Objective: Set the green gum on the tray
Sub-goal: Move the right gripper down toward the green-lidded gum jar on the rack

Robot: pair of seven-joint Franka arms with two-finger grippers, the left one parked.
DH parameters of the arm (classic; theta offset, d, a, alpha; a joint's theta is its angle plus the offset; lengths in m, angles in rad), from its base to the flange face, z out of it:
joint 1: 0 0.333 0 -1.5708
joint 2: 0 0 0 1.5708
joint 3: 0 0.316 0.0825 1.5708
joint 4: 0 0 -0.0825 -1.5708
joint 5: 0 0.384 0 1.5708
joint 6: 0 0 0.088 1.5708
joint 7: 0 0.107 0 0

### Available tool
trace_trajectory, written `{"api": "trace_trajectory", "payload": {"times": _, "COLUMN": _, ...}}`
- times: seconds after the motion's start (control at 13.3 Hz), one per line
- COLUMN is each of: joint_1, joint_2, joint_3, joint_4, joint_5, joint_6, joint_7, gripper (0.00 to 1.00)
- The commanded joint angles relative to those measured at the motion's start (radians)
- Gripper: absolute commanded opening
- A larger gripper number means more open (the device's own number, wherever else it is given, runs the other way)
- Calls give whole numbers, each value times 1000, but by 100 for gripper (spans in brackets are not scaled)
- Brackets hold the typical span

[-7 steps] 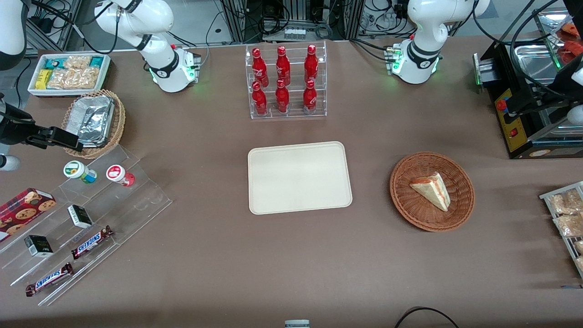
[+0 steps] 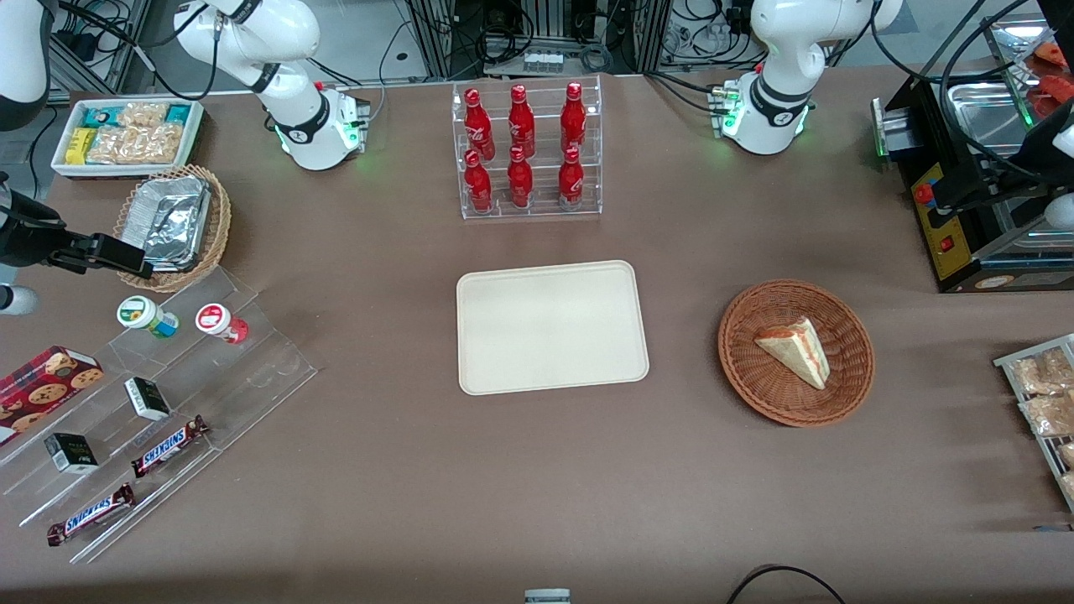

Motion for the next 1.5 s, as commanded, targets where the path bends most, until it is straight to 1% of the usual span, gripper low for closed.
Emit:
{"api": "trace_trajectory", "payload": {"times": 0.0, "joint_1": -7, "joint_2": -15, "joint_3": -4, "joint_4": -51, "joint_5": -29, "joint_6": 16, "joint_7": -59, "gripper": 100}}
{"api": "trace_trajectory", "payload": {"times": 0.15, "joint_1": -14, "joint_2": -31, "joint_3": -31, "joint_4": -111, "joint_5": -36, "joint_6": 77, "joint_7": -165, "gripper": 100}}
{"api": "trace_trajectory", "payload": {"times": 0.3, "joint_1": -20, "joint_2": -47, "joint_3": -53, "joint_4": -183, "joint_5": -39, "joint_6": 134, "joint_7": -344, "gripper": 100}}
{"api": "trace_trajectory", "payload": {"times": 0.68, "joint_1": -34, "joint_2": -109, "joint_3": -133, "joint_4": -387, "joint_5": -40, "joint_6": 380, "joint_7": -709, "gripper": 100}}
{"api": "trace_trajectory", "payload": {"times": 0.83, "joint_1": -37, "joint_2": -109, "joint_3": -140, "joint_4": -431, "joint_5": -55, "joint_6": 479, "joint_7": -808, "gripper": 100}}
{"api": "trace_trajectory", "payload": {"times": 0.98, "joint_1": -40, "joint_2": -106, "joint_3": -185, "joint_4": -482, "joint_5": -51, "joint_6": 564, "joint_7": -924, "gripper": 100}}
{"api": "trace_trajectory", "payload": {"times": 1.05, "joint_1": -43, "joint_2": -104, "joint_3": -191, "joint_4": -508, "joint_5": -48, "joint_6": 607, "joint_7": -963, "gripper": 100}}
{"api": "trace_trajectory", "payload": {"times": 1.2, "joint_1": -44, "joint_2": -100, "joint_3": -208, "joint_4": -543, "joint_5": -46, "joint_6": 657, "joint_7": -969, "gripper": 100}}
{"api": "trace_trajectory", "payload": {"times": 1.43, "joint_1": -42, "joint_2": -97, "joint_3": -210, "joint_4": -600, "joint_5": -42, "joint_6": 710, "joint_7": -968, "gripper": 100}}
